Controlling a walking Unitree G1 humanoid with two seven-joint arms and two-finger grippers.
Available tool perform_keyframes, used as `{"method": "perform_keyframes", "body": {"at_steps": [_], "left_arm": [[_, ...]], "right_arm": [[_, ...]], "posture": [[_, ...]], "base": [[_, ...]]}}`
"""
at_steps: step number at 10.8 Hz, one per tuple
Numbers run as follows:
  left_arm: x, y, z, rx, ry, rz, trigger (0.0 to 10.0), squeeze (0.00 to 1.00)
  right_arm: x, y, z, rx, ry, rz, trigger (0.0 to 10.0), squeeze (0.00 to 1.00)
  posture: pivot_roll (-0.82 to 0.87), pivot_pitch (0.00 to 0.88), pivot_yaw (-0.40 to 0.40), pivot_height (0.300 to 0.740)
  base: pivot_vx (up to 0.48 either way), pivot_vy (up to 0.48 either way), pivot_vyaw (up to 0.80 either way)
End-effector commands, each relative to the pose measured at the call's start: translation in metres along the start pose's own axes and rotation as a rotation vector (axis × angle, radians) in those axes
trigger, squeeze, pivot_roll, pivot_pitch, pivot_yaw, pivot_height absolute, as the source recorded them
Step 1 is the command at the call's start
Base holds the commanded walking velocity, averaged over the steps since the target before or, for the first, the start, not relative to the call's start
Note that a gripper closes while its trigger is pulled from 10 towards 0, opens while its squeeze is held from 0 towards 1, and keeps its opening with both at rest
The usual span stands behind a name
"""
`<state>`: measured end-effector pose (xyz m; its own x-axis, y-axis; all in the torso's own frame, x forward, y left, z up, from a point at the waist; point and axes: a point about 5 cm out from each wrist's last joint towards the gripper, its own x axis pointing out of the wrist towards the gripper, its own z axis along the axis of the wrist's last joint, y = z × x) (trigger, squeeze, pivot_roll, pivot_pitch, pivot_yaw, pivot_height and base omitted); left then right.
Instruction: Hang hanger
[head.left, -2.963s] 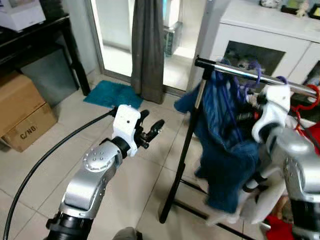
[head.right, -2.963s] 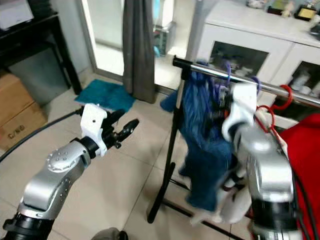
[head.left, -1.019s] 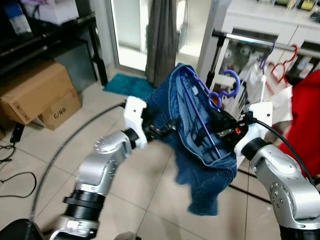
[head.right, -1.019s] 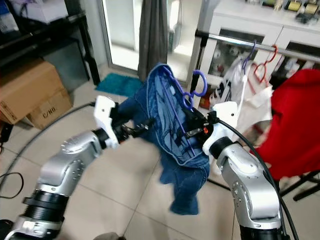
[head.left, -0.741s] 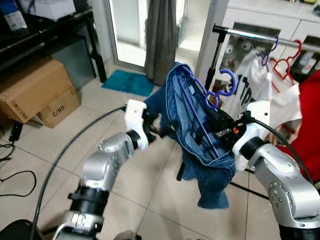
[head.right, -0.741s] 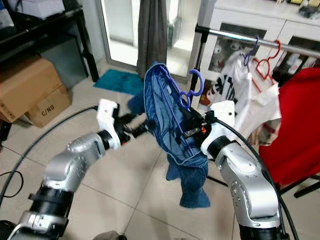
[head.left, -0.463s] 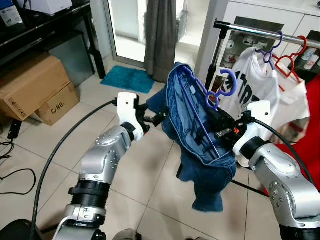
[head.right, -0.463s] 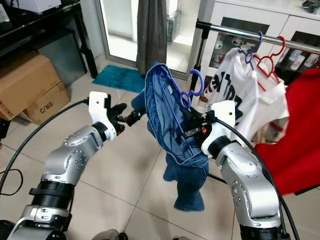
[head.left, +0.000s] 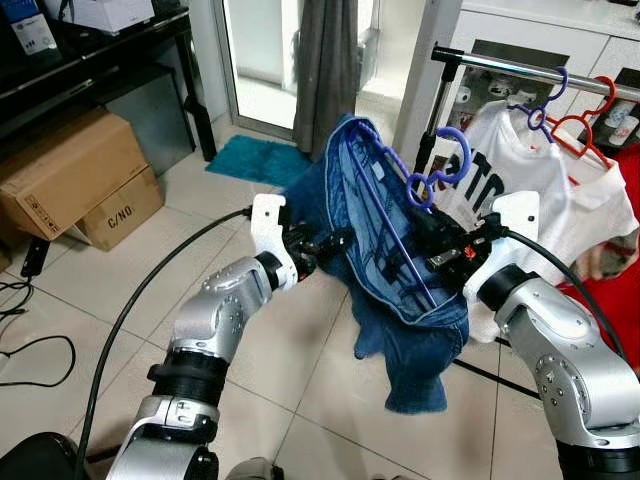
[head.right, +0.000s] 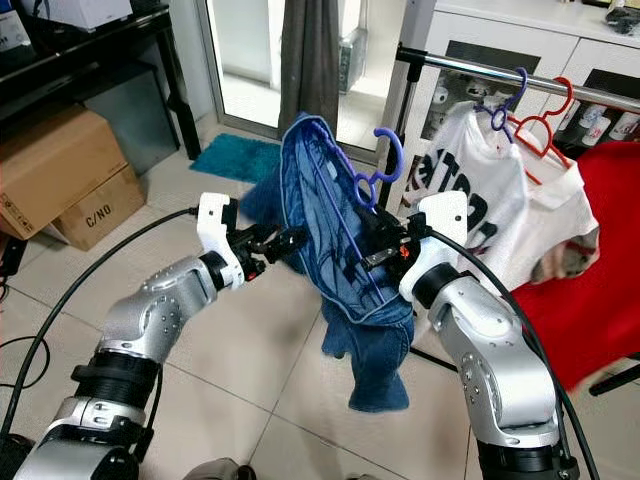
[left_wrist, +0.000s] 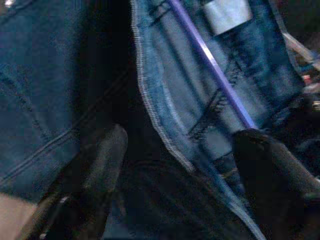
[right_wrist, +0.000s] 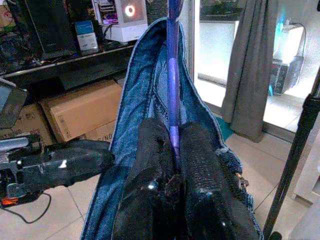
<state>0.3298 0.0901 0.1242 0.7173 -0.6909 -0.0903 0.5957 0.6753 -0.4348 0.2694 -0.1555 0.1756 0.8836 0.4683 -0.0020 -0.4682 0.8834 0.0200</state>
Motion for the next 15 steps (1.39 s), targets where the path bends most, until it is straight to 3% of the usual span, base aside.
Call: {"method": "perform_keyframes", "body": {"at_steps": [1,6,15], "left_arm": [[0.002,-0.004,0.007,0.024,-0.030,-0.023,0.0,0.00],[0.001,-0.004,0.004,0.003,-0.040,-0.016,0.0,0.00],[-0.005,0.006,0.009,-0.022,-0.069,0.016,0.0,0.00]], "right_arm": [[-0.001,0.000,0.012,-0.029,-0.054,-0.005,0.0,0.00],[-0.001,-0.002,0.009,-0.036,-0.043,-0.009,0.0,0.00],[-0.003,0.010,0.004,-0.011,-0.047,-0.017,0.0,0.00]], "posture": [[0.02,0.000,-0.023,0.740],[0.03,0.000,-0.025,0.740],[0.01,0.000,-0.003,0.740]], "base": [[0.000,0.000,0.00],[0.000,0.000,0.00],[0.000,0.000,0.00]]}}
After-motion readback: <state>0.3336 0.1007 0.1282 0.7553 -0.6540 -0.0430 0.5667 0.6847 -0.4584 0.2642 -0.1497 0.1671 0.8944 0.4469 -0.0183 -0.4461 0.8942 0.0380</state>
